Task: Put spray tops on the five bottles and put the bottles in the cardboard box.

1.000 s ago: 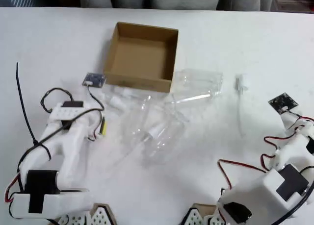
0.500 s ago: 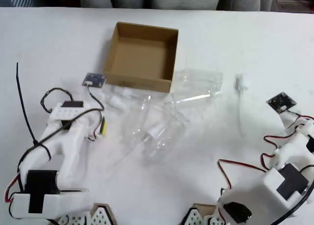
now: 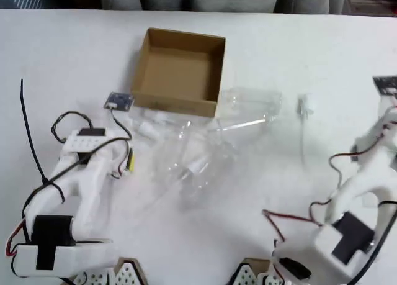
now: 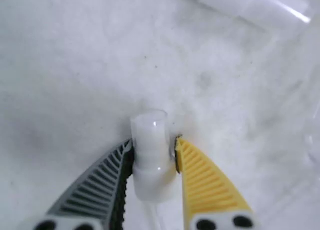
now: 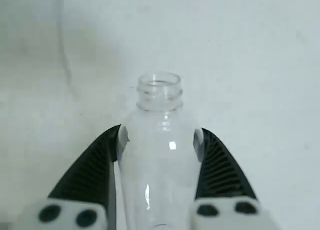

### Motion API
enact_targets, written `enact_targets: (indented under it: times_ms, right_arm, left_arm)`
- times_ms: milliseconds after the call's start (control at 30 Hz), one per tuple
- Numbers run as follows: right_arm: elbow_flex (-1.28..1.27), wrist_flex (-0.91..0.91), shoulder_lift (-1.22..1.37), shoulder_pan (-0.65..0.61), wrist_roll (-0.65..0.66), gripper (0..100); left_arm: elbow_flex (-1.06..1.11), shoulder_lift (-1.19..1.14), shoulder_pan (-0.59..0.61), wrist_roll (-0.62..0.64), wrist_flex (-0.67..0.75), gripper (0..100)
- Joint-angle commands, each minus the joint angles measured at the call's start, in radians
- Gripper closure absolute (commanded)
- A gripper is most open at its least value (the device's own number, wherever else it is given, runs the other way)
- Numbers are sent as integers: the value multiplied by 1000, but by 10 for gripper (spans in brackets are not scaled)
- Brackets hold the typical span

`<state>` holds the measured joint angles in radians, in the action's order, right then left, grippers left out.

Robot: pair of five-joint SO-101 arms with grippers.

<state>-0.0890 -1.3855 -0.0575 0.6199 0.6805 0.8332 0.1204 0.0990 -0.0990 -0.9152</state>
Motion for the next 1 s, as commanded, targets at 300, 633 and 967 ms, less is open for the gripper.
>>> enact_targets:
  times_ms: [300, 633, 967]
  right_arm:
    - [-411, 177, -484, -441, -367, 974]
    - [-812, 1003, -723, -694, -661, 974]
    - [-1002, 1762, -641, -888, -663, 979]
  left_arm:
    - [-8, 53, 16, -11, 17, 979]
    - [-8, 53, 16, -11, 17, 979]
    - [-8, 53, 16, -11, 17, 979]
